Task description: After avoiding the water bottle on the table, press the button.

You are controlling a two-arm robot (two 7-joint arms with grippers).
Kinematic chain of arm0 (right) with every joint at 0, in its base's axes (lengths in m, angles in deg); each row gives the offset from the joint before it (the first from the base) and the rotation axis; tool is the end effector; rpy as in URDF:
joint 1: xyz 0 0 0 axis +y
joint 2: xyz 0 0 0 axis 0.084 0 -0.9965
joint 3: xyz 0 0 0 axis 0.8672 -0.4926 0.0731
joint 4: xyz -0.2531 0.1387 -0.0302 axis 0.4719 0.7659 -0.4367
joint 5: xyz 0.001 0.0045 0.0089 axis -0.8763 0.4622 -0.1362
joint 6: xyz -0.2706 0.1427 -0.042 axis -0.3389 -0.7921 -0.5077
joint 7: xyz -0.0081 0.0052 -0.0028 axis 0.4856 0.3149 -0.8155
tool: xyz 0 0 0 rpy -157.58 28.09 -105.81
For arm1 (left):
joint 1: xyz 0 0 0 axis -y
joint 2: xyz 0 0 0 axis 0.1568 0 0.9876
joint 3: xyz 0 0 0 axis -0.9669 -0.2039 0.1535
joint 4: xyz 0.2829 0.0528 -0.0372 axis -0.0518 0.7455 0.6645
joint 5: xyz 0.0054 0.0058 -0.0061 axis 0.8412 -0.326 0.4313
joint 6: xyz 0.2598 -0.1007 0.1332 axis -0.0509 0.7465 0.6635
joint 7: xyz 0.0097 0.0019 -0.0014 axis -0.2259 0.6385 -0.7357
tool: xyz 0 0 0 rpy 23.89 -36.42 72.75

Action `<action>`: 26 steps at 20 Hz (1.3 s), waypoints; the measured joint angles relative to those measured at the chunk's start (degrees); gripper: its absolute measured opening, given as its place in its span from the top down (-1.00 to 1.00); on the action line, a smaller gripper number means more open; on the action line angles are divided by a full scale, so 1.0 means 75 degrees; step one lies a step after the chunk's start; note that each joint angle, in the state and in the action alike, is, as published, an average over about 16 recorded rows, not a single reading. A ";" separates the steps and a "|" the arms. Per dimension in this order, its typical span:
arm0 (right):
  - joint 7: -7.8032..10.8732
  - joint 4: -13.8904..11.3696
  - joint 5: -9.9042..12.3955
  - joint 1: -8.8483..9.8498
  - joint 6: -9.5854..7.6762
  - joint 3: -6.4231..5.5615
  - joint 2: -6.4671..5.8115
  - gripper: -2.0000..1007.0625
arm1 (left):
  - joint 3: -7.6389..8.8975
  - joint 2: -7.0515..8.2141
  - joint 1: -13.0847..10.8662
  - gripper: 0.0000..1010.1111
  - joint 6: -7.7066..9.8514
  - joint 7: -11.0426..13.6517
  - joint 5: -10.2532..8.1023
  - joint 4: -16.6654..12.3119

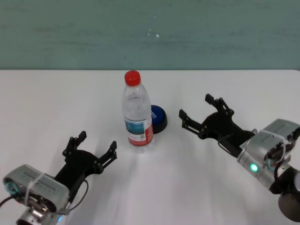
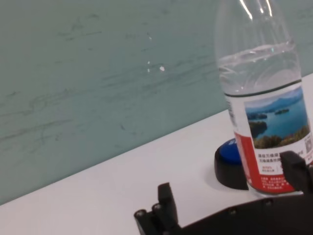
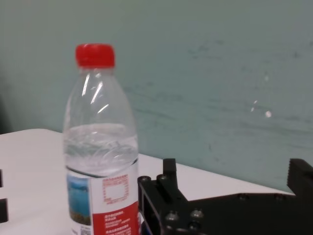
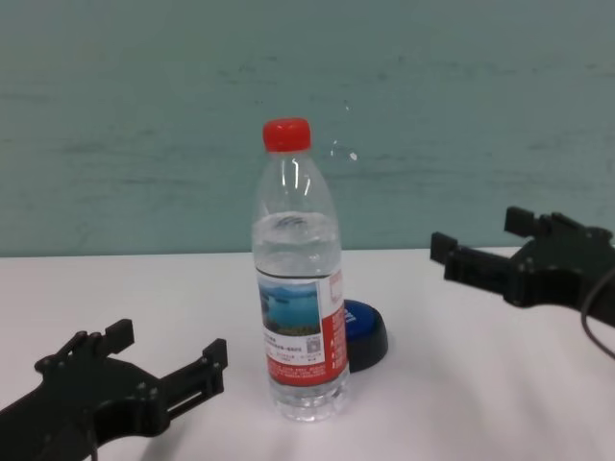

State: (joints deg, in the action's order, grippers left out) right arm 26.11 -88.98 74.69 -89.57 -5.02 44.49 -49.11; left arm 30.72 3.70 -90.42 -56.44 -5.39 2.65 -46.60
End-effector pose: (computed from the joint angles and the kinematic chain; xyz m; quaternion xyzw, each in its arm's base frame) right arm 0.3377 -0.0088 -0.2717 0.0238 -0.0547 -0.4567 0.8876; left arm 0.2731 0.0207 -0.3316 0.0839 -0.1118 0.5329 0.8346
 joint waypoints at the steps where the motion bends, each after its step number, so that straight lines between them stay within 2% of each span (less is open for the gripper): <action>1: 0.0006 0.0007 -0.0008 0.0022 -0.0006 0.0009 0.0013 -0.99 | 0.0000 0.0000 0.0000 -0.98 0.0000 0.0000 0.0000 0.0000; 13: 0.0033 0.0060 -0.0133 0.0170 -0.0109 0.0099 0.0085 -0.99 | 0.0000 0.0000 0.0000 -0.98 0.0000 0.0000 0.0000 0.0000; 26: -0.0070 -0.0030 -0.0233 0.0422 -0.0126 0.0043 0.0121 -0.99 | 0.0000 0.0000 0.0000 -0.98 0.0000 0.0000 0.0000 0.0000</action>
State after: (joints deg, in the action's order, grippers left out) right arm 25.59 -89.20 72.94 -86.41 -5.97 44.81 -48.20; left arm 30.72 3.70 -90.42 -56.44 -5.39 2.65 -46.60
